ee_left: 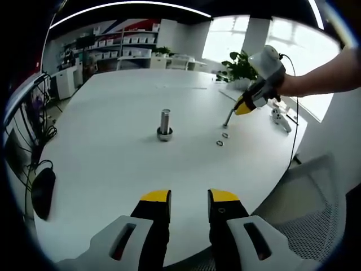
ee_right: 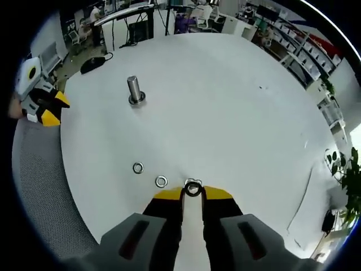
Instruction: Place the washer onto the threaded stud by aligning its center hole with the stud, sliding it down to the base, and recovering from edge contact or off-axis alignment until the washer reaches the visible bottom stop.
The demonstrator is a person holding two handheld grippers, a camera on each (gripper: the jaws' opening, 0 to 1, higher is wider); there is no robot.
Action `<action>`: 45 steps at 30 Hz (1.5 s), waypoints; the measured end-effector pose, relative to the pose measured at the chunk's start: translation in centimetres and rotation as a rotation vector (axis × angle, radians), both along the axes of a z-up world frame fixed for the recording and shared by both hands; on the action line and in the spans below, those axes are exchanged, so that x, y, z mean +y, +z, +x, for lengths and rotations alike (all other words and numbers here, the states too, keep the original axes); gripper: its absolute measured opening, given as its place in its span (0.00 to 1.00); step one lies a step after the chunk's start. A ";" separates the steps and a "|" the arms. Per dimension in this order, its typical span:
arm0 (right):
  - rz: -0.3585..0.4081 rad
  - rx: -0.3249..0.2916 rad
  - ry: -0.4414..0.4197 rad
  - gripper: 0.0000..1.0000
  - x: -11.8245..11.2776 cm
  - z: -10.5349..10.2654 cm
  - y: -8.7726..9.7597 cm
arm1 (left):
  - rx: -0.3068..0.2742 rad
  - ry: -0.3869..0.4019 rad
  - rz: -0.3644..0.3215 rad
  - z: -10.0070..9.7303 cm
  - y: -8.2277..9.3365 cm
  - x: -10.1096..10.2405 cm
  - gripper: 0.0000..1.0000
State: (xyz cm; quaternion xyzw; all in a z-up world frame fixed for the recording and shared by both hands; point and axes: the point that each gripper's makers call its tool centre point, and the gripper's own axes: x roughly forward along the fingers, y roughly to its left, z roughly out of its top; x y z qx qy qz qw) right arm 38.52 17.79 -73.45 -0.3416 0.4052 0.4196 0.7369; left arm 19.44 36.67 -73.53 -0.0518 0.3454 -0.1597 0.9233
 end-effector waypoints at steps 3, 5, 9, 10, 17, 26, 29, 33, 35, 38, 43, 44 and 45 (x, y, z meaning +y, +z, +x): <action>0.003 -0.024 0.009 0.14 0.2 0.3 0.2 | 0.001 0.000 0.001 0.0 -0.1 0.0 0.24; 0.001 -0.021 0.001 0.14 0.2 0.5 0.0 | 0.002 0.000 0.002 0.0 -0.1 0.0 0.24; -0.009 -0.028 -0.002 0.14 0.1 0.6 0.0 | -0.001 -0.002 0.001 0.0 0.0 0.0 0.24; -0.013 -0.030 0.004 0.14 0.1 0.5 0.0 | -0.002 -0.002 0.002 0.0 0.0 0.0 0.24; -0.031 -0.030 0.010 0.14 0.1 0.6 -0.4 | -0.004 -0.001 0.004 0.0 0.1 0.0 0.24; -0.042 -0.014 -0.007 0.14 0.0 0.7 -1.0 | -0.001 -0.004 0.003 0.0 0.0 0.0 0.24; -0.047 -0.003 -0.008 0.14 0.0 0.8 -1.5 | 0.000 -0.006 0.004 0.0 0.0 0.0 0.24; -0.056 0.012 -0.001 0.14 0.0 1.0 -2.2 | 0.001 -0.003 0.004 0.0 -0.1 0.1 0.24; -0.064 0.023 -0.001 0.14 -0.1 1.0 -2.7 | 0.001 -0.002 0.003 0.0 -0.1 0.1 0.24; -0.080 0.033 0.006 0.14 -0.3 1.0 -3.2 | 0.002 -0.002 0.004 0.0 -0.1 0.1 0.24; -0.077 0.052 -0.004 0.14 0.0 1.3 -4.0 | 0.003 -0.003 0.009 0.0 -0.2 0.1 0.23; -0.077 0.055 -0.003 0.14 0.0 1.2 -4.2 | 0.006 -0.004 0.009 0.0 -0.2 0.1 0.23; -0.080 0.059 0.000 0.15 0.0 1.2 -4.4 | 0.007 -0.005 0.011 -0.1 -0.2 0.1 0.23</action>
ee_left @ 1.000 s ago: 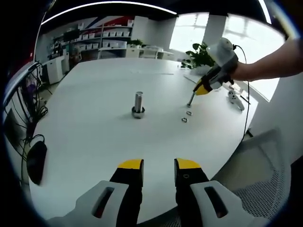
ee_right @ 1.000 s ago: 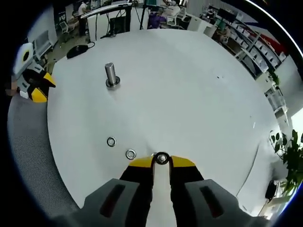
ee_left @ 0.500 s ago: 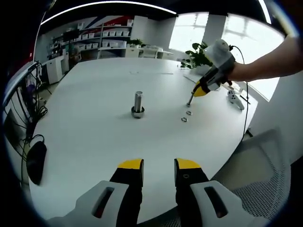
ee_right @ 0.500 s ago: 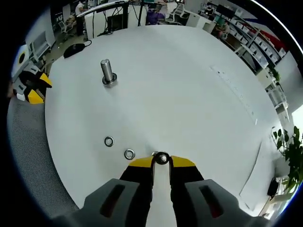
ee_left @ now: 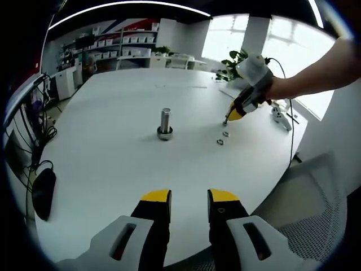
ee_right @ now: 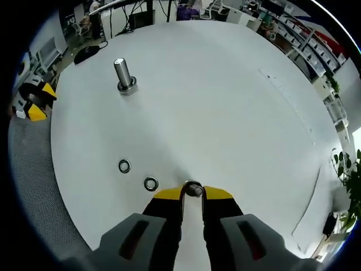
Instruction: Place the washer onto the threaded stud by aligning its center hole with the stud, sliding it down to the base, and recovering from edge contact or off-axis alignment until the washer reaches the visible bottom stop.
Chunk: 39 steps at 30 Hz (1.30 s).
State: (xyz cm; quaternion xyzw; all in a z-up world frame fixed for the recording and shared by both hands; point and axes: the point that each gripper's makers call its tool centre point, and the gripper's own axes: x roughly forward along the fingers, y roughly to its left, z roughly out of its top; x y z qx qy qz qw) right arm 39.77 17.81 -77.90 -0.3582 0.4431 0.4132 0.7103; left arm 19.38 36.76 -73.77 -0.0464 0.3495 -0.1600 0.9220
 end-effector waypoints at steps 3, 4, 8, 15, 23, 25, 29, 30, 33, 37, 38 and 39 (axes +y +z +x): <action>0.001 0.009 -0.006 0.15 -0.1 -0.1 -0.4 | 0.002 0.004 -0.003 0.0 0.0 0.1 0.23; 0.004 0.012 -0.014 0.15 -0.1 -0.1 -0.6 | 0.005 0.002 -0.001 0.0 -0.1 0.1 0.23; 0.014 0.016 -0.030 0.15 -0.2 -0.2 -0.8 | 0.006 -0.003 0.003 0.0 -0.2 0.0 0.23; 0.019 0.022 -0.033 0.16 -0.3 -0.2 -1.1 | 0.013 -0.020 0.000 -0.2 -0.3 -0.3 0.23; 0.017 0.012 -0.051 0.18 -0.9 -0.6 -0.7 | 0.014 -0.017 0.000 -0.2 -0.4 -0.1 0.23; 0.018 0.015 -0.064 0.18 -1.2 -0.9 -0.4 | 0.014 -0.015 -0.003 -0.2 -0.3 -0.1 0.23; 0.011 0.017 -0.067 0.18 -1.7 -1.5 0.0 | 0.012 -0.014 -0.003 -0.2 -0.2 -0.1 0.23; 0.012 0.018 -0.069 0.18 -1.8 -1.6 0.2 | 0.009 -0.014 -0.005 -0.2 -0.2 -0.1 0.23; 0.015 0.031 -0.094 0.18 -2.1 -2.1 0.4 | 0.011 -0.016 -0.004 -0.2 -0.2 -0.2 0.23; 0.015 0.042 -0.077 0.18 -1.5 -3.1 0.4 | 0.012 -0.015 -0.006 -0.2 -0.2 -0.2 0.23; 0.014 0.044 -0.071 0.18 -1.3 -3.3 0.3 | 0.011 -0.016 -0.006 -0.2 -0.2 -0.2 0.23; 0.015 0.048 -0.067 0.18 -1.1 -3.5 0.2 | 0.011 -0.017 -0.004 -0.2 -0.2 -0.2 0.23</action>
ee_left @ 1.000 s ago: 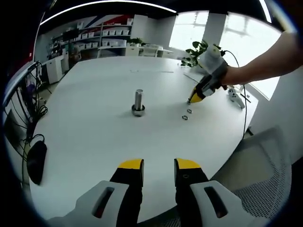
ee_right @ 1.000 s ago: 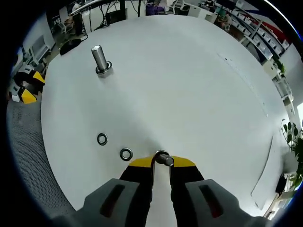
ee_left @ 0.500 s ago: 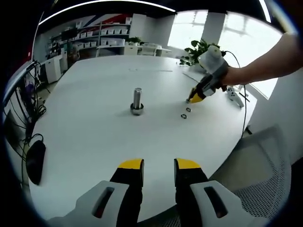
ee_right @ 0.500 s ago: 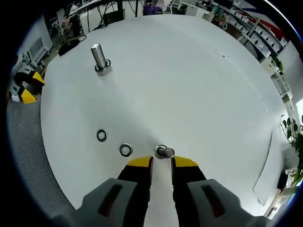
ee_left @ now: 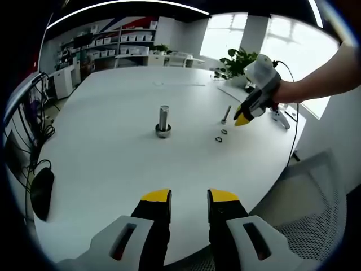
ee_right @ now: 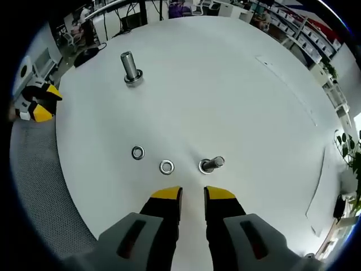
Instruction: Place the washer onto the threaded stud by aligning its center hole with the stud, sliding it down to the base, and recovering from edge contact or off-axis alignment until the washer reaches the visible bottom stop.
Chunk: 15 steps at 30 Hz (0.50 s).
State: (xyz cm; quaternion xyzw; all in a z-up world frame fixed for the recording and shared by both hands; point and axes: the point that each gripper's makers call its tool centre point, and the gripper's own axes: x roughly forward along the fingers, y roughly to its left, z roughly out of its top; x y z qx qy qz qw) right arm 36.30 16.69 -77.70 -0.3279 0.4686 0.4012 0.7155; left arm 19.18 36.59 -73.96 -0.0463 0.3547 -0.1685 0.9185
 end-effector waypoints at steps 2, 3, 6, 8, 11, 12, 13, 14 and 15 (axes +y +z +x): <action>0.012 0.022 0.009 0.18 0.7 -0.6 -0.4 | -0.005 0.000 0.002 0.0 0.1 0.0 0.23; 0.012 0.033 0.020 0.18 1.1 -1.0 -0.7 | -0.006 0.002 0.003 0.1 0.1 0.1 0.23; 0.001 0.046 0.057 0.18 2.0 -1.6 -1.4 | -0.001 0.007 0.002 0.1 0.0 0.1 0.23; 0.000 0.048 0.070 0.18 2.7 -1.9 -1.4 | -0.002 0.006 0.005 0.1 0.0 0.2 0.23; 0.008 0.052 0.063 0.18 3.1 -1.7 -1.6 | -0.002 0.008 0.009 0.1 0.0 0.2 0.23; 0.006 0.056 0.057 0.18 3.1 -1.7 -1.6 | -0.002 0.009 0.009 0.1 0.0 0.2 0.23; 0.005 0.059 0.055 0.18 3.2 -1.7 -1.7 | -0.002 0.011 0.006 0.1 0.0 0.2 0.23; 0.004 0.061 0.055 0.18 3.2 -1.7 -1.9 | -0.003 0.011 0.005 0.1 0.0 0.2 0.23; 0.002 0.062 0.056 0.18 3.2 -1.7 -2.0 | -0.003 0.010 0.006 0.1 0.0 0.2 0.23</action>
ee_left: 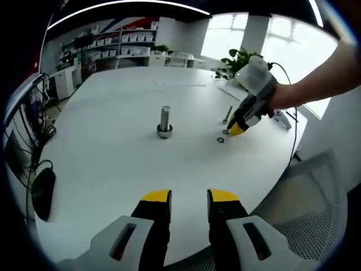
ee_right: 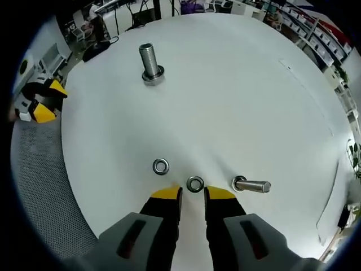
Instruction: Place the washer onto the threaded stud by aligning its center hole with the stud, sliding it down to the base, and recovering from edge contact or off-axis alignment until the washer reaches the visible bottom stop.
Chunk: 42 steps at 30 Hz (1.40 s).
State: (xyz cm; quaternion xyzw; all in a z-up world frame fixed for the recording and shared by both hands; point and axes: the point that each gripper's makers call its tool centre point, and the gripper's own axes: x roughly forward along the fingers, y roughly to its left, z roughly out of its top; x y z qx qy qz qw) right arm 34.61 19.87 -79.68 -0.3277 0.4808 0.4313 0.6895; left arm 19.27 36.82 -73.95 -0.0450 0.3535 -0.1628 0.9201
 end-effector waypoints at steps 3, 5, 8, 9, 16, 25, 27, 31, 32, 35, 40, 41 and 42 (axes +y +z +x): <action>-0.001 -0.003 0.000 0.18 0.0 0.1 0.0 | -0.004 0.000 0.002 0.0 0.0 0.0 0.23; -0.003 -0.002 0.000 0.18 0.0 0.2 -0.1 | -0.002 0.003 -0.001 0.1 0.0 0.0 0.23; -0.011 -0.005 0.041 0.18 0.1 0.0 -0.1 | -0.005 0.000 0.000 0.1 0.1 0.0 0.23; -0.010 0.012 0.028 0.18 0.2 0.0 -0.1 | -0.004 -0.002 0.001 0.1 0.0 0.0 0.23; -0.021 0.027 0.059 0.18 0.1 0.2 -0.3 | -0.005 0.001 0.001 0.1 0.1 0.0 0.23; -0.057 0.046 0.105 0.18 0.3 0.1 -0.3 | -0.010 0.000 -0.006 0.1 0.2 -0.1 0.23; -0.062 0.051 0.105 0.19 0.3 0.1 -0.3 | -0.008 0.000 -0.008 0.1 0.1 -0.1 0.23; -0.065 0.055 0.103 0.20 0.3 0.0 -0.3 | -0.009 -0.004 -0.010 0.1 0.2 -0.2 0.23; -0.066 0.055 0.103 0.20 0.3 0.0 -0.3 | -0.007 -0.005 -0.009 0.1 0.2 -0.2 0.23; -0.070 0.055 0.107 0.20 0.3 0.0 -0.3 | -0.011 -0.008 -0.012 0.1 0.2 -0.3 0.23; -0.080 0.060 0.094 0.20 0.4 0.1 -0.2 | -0.006 -0.007 -0.012 0.1 0.2 -0.3 0.23; -0.086 0.060 0.092 0.19 0.4 0.0 -0.2 | -0.005 -0.006 -0.010 0.0 0.2 -0.3 0.23; -0.093 0.058 0.093 0.19 0.4 0.0 -0.2 | -0.003 -0.007 -0.011 0.0 0.1 -0.3 0.23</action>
